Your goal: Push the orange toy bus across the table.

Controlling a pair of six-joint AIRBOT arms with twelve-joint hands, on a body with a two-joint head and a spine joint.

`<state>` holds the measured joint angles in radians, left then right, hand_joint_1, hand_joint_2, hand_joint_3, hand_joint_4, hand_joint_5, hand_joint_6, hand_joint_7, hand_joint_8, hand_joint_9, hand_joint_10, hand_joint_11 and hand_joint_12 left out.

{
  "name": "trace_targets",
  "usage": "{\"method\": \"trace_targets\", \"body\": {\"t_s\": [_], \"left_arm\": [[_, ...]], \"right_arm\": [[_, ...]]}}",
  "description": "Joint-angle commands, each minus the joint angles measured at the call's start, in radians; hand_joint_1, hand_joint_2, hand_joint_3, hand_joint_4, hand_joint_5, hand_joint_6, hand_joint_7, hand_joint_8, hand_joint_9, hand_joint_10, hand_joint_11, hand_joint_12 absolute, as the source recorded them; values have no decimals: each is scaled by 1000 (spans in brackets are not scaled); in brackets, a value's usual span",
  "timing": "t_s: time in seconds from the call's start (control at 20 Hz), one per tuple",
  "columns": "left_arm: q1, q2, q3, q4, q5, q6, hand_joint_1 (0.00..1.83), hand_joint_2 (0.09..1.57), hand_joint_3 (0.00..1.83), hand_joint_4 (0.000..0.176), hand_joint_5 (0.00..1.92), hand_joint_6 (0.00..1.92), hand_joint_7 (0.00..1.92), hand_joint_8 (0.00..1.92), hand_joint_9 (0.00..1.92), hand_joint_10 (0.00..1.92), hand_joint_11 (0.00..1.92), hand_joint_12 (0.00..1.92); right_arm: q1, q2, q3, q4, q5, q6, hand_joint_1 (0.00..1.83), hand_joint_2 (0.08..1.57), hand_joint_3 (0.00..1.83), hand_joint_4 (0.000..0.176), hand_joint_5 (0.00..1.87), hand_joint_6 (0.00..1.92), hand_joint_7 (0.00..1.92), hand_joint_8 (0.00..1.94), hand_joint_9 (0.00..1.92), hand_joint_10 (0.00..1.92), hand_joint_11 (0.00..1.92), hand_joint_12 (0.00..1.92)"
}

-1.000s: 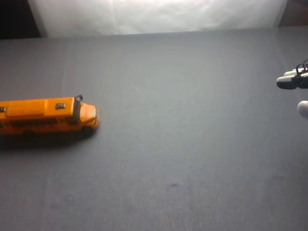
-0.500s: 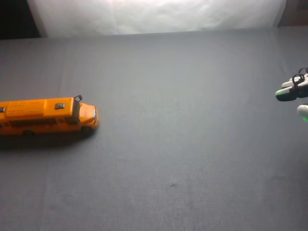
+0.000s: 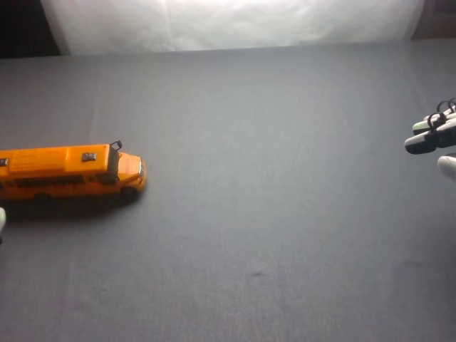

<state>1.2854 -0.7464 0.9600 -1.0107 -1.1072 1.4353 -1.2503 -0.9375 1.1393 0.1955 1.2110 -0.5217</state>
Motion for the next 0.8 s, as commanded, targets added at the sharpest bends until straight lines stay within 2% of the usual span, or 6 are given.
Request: {"method": "trace_targets", "body": {"t_s": [0.0, 0.45, 0.75], "left_arm": [[-15, -9, 8, 31, -101, 1, 0, 1453, 1, 0, 503, 4, 468, 5, 419, 15, 255, 99], [-80, -53, 23, 96, -89, 1, 0, 1415, 0, 0, 541, 10, 503, 9, 439, 13, 281, 95], [-130, -95, 23, 159, -88, 1, 0, 1441, 5, 0, 572, 13, 517, 6, 489, 22, 313, 108]], "right_arm": [[12, -4, 6, 13, 117, 7, 722, 1413, 0, 0, 897, 3, 747, 2, 633, 1, 345, 679], [11, -9, 6, 13, 115, 9, 681, 1419, 1, 0, 891, 1, 765, 5, 652, 9, 364, 693], [10, -9, 6, 14, 115, 9, 677, 1415, 0, 0, 876, 0, 753, 0, 642, 1, 345, 705]]}}
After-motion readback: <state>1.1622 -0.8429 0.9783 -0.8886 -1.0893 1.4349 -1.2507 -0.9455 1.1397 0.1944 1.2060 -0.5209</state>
